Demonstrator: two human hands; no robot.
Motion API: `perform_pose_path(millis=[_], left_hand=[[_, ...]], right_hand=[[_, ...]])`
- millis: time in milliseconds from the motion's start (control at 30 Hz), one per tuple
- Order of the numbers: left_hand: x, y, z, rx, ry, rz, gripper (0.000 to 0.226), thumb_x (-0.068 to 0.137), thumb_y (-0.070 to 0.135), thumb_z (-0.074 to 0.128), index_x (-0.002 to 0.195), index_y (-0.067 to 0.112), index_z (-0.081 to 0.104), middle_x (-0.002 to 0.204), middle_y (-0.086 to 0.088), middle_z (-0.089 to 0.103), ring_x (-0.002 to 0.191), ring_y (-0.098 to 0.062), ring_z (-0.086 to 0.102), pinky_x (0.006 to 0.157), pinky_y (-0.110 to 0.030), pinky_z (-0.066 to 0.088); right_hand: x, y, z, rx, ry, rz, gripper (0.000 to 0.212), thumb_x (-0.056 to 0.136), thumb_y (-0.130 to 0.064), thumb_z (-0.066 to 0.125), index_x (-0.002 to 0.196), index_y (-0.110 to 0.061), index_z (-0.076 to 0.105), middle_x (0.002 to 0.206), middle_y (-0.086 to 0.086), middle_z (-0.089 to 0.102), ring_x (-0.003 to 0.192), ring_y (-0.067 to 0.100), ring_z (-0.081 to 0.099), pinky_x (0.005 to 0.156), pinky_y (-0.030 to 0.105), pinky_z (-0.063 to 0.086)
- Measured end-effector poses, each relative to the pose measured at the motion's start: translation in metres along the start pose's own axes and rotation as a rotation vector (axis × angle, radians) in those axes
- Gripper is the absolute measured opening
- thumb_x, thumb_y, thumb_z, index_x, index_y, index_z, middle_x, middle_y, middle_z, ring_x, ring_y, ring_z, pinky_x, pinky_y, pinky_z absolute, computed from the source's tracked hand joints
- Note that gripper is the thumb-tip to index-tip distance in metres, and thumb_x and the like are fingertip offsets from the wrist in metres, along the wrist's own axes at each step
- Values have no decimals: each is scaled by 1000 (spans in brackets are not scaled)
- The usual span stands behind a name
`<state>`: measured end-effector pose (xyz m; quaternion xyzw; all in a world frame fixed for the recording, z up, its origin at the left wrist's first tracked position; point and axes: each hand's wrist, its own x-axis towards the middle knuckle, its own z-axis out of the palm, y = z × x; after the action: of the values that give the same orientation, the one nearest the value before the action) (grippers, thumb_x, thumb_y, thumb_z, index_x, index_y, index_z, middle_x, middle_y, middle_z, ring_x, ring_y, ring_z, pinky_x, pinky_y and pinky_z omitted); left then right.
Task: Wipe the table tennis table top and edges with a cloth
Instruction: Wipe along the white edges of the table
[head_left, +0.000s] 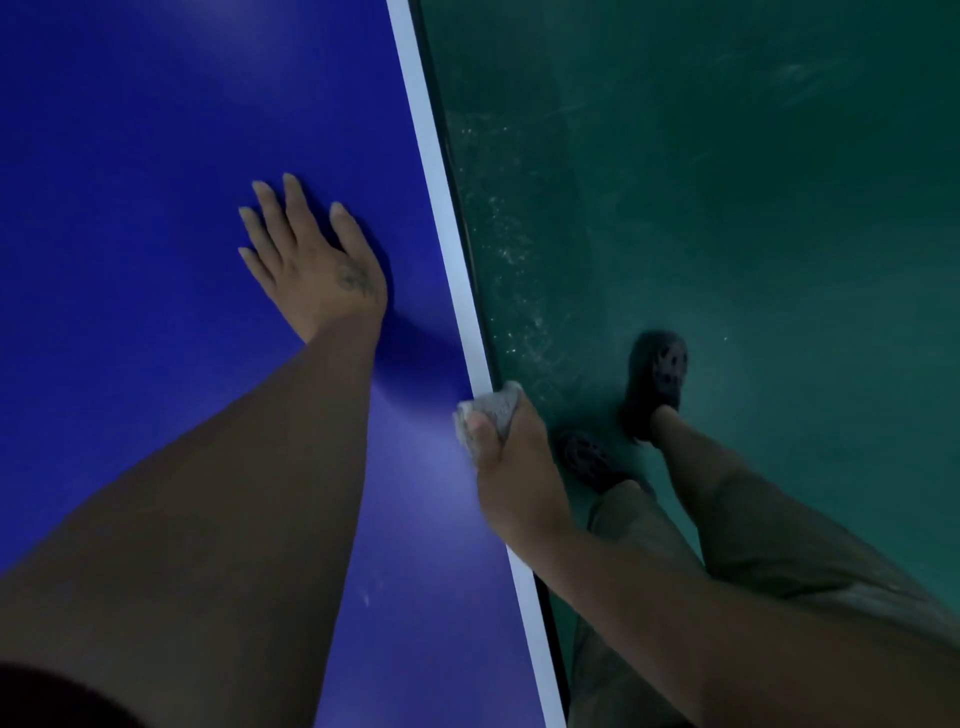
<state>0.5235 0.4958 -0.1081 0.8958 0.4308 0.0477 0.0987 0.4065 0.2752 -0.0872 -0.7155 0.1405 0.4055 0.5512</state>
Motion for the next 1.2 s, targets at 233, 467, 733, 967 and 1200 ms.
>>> perform_pose_path(millis=[233,467,733,967,1200], left_hand=[[1,4,-1,4,35,-27,65,112,55,25,171,28,27,180,3,16,167,-20,7,136,-45,3],[3,4,0,19,23,-49,64,112,54,27,171,29,26,180,5,15,167,-18,6,136,-44,3],[4,4,3,11,52,-41,62,113,49,34,170,25,31,179,2,19,167,-20,9,136,-47,6],[5,7,1,-22,62,-34,59,112,40,43,168,21,36,178,-1,23,167,-22,13,135,-49,9],[6,7,1,-23,52,-24,60,112,40,42,168,20,36,179,-1,22,167,-21,12,135,-49,8]], right_hand=[[90,-95,6,-58,58,-130,43,112,-46,47,132,-9,56,129,15,61,113,31,61,100,48,54],[69,-70,3,-6,-39,-63,55,110,-49,50,152,-17,36,149,0,48,135,15,49,123,48,41],[90,-82,4,-5,-77,4,38,110,-50,48,131,-20,39,129,2,49,115,17,51,110,38,49],[192,-196,10,-104,2,-45,50,112,-50,43,141,-9,48,135,14,61,116,32,64,103,50,54],[158,-183,2,-166,-26,-53,71,111,-48,46,167,-11,23,164,10,41,147,25,46,125,45,38]])
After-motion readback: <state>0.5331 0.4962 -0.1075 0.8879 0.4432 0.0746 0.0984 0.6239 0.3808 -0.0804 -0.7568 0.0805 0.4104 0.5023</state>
